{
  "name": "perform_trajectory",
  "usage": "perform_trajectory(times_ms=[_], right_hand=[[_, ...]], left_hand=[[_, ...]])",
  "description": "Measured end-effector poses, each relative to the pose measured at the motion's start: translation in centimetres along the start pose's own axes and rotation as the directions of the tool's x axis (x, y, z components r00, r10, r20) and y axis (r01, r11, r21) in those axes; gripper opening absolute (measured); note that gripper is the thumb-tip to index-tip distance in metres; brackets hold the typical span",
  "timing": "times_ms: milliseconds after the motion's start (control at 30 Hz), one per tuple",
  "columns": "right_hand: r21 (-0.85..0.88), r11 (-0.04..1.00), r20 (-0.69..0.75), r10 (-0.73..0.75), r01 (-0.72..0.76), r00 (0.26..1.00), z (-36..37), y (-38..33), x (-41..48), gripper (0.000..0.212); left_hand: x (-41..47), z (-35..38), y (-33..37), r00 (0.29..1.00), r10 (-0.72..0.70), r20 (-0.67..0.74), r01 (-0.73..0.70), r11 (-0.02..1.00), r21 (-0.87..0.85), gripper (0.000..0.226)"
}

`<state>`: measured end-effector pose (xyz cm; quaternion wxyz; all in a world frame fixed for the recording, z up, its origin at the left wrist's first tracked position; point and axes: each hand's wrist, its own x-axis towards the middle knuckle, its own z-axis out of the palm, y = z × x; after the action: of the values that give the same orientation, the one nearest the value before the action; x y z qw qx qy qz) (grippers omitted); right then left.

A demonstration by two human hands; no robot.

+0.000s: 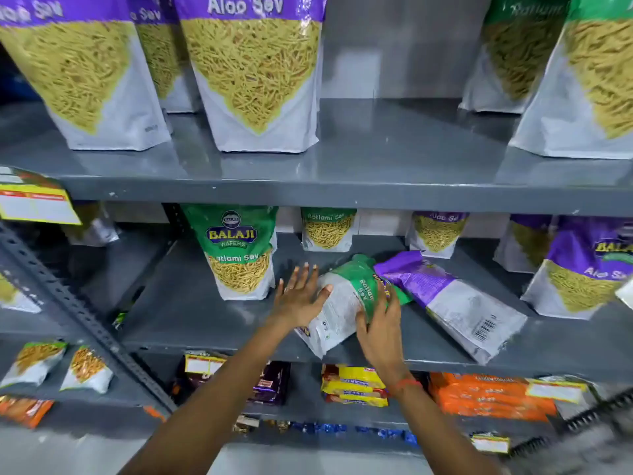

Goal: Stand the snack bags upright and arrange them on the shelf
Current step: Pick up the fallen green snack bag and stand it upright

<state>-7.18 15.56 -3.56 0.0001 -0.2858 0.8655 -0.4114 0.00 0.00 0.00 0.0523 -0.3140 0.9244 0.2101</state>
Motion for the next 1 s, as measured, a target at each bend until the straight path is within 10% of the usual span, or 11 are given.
perform_trajectory(times_ms=[100, 200, 467, 1000], right_hand=[[0.27, 0.881, 0.078, 0.381, -0.387, 0.921, 1.3, 0.3, 0.1, 0.058], [0.5, 0.553, 0.346, 0.578, -0.666, 0.739, 1.4, -0.1, 0.5, 0.027], [0.626, 0.295, 0.455, 0.614, -0.722, 0.645, 0.7, 0.0, 1.2, 0.007], [0.426, 0.859, 0.13, 0.255, -0.286, 0.958, 0.9, -0.1, 4.4, 0.033]], left_hand=[[1.0, -0.8, -0.5, 0.988, 0.004, 0.154, 0.012, 0.995, -0.1, 0.065], [1.8, -2.1, -0.5, 0.981, -0.007, 0.193, 0.054, 0.97, -0.239, 0.041], [4.3, -2.5, -2.3, 0.971, -0.215, 0.106, 0.238, 0.828, -0.508, 0.023], [0.7, -2.1, -1.6, 0.834, -0.305, -0.46, 0.012, 0.843, -0.537, 0.017]])
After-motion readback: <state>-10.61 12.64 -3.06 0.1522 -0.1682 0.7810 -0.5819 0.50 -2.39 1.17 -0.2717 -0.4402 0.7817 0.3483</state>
